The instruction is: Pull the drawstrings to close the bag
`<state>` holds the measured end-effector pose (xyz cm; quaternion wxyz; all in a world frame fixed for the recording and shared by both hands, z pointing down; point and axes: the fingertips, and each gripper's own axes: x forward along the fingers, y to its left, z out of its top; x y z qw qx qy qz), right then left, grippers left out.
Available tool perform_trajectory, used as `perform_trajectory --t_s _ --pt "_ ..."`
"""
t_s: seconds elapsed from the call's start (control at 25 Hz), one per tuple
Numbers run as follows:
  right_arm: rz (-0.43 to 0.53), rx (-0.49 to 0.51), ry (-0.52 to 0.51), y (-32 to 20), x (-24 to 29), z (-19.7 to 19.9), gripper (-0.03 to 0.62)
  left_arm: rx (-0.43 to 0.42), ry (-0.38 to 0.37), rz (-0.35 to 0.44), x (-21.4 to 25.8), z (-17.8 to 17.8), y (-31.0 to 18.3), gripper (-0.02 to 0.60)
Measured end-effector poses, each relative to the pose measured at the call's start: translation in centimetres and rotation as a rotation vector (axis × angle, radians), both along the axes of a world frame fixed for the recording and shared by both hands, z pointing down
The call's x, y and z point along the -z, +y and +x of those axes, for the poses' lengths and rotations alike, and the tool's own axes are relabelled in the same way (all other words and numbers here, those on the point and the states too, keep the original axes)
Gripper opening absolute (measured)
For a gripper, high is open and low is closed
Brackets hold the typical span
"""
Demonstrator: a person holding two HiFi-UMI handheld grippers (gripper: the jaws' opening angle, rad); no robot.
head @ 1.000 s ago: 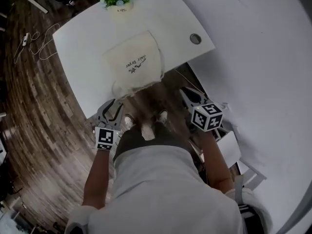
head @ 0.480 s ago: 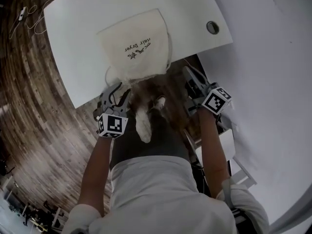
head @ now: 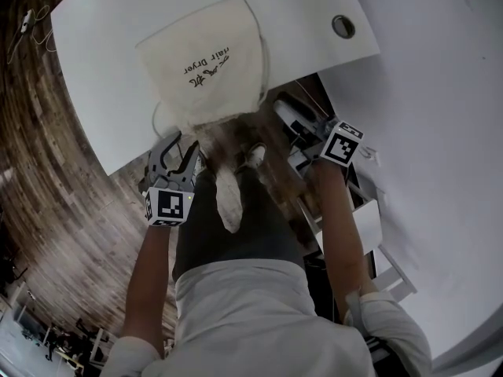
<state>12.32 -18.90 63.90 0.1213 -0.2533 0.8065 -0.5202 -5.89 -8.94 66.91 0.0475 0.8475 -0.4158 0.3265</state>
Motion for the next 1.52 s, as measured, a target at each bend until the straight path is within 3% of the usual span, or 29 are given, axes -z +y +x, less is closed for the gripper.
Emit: perform_trajectory --t_s 0.16,0.32,0.48,0.76,0.96,1.0,1.08,1.28,1.52 --pt "-0.030 -0.002 0.015 -1.2 -1.0 -0.4 0.199 0.003 0.007 -0.009 -0.2 0.1 0.2 0.167" --pt "-0.073 0.021 0.074 -1.8 -2.3 -0.5 0.199 -0.068 -0.009 -0.048 -1.2 1.5 1.2 0.141" --pt "-0.150 0.064 0.107 -0.8 -3.6 -1.5 0.207 -0.052 0.027 -0.084 -2.4 2.3 1.3 0.133" --pt "-0.276 0.021 -0.088 -1.1 -2.6 -2.2 0.221 -0.052 0.059 -0.091 -2.8 2.9 0.6 0.049" --pt "-0.352 0.015 -0.047 -1.0 -4.1 -3.4 0.219 -0.067 0.083 -0.096 -2.8 2.7 1.0 0.024" --pt "-0.370 -0.005 -0.067 -1.0 -4.1 -3.4 0.196 -0.076 0.088 -0.100 -2.8 2.7 1.0 0.023" --pt "-0.354 -0.046 -0.073 -1.3 -4.0 -3.2 0.064 -0.093 0.092 -0.111 -2.8 2.4 1.1 0.021" --pt "-0.217 -0.133 0.179 -0.9 -3.1 -1.7 0.041 -0.089 0.114 -0.150 -3.0 1.5 3.3 0.018" --pt "0.036 -0.206 0.571 0.5 -0.4 -0.5 0.040 -0.124 0.045 -0.210 -3.0 1.7 4.4 0.018"
